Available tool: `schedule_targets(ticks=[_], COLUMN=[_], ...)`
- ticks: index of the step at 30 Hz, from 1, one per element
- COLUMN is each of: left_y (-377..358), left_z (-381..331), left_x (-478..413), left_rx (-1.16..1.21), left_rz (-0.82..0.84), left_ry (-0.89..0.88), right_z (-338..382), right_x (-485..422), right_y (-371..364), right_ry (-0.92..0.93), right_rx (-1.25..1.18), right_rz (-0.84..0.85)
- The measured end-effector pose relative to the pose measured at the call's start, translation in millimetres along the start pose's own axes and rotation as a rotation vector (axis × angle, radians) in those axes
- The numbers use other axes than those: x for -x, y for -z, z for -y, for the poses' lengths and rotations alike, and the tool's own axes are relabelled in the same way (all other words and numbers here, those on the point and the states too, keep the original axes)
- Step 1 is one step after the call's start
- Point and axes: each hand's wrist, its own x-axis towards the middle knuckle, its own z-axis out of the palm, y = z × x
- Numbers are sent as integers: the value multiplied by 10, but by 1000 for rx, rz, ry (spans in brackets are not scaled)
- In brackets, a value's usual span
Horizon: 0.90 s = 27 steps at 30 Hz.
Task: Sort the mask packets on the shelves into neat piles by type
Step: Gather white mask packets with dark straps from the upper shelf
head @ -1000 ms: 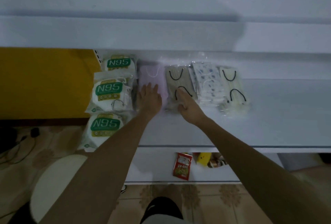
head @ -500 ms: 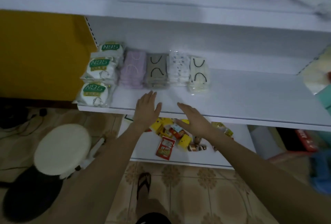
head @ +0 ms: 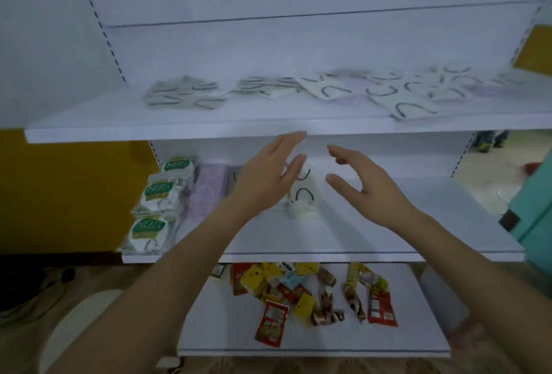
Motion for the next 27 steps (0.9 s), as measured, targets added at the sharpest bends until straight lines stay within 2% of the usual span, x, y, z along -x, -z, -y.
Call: schedule_targets(ticks=[4, 8, 11, 14, 16, 18, 23, 25, 27], left_y=[84, 19, -80, -246, -363, -447, -462, -447, -457], left_z=[-31, 147, 323, 492, 587, 648, 736, 786, 820], left_x=[-538, -1105, -1501, -1847, -2048, -2233, -2541, -2630, -2690], left_rx=[-22, -61, -78, -75, -128, -176, -246, -359, -466], left_rz=[-13, 46, 110, 286, 419, 482, 393, 306, 289], left_ry=[-68, -96, -108, -90, -73, -72, -6, 80, 206], right_z=[-109, -347, -640, -905, -1036, -1124, -1317, -1313, -1299], right_x=[-270, -656, -970, -1178, -1239, -1301, -1540, -1648, -1739], right_y=[349, 690, 927, 1065, 1083, 1107, 1296, 1354, 1391], right_ry=[-7, -28, -142, -336, -416, -469, -696, -716, -693], right_rx=[44, 159, 260, 315, 298, 292, 443, 419, 381], right_rz=[-71, -98, -71, 17, 82, 88, 168, 219, 265])
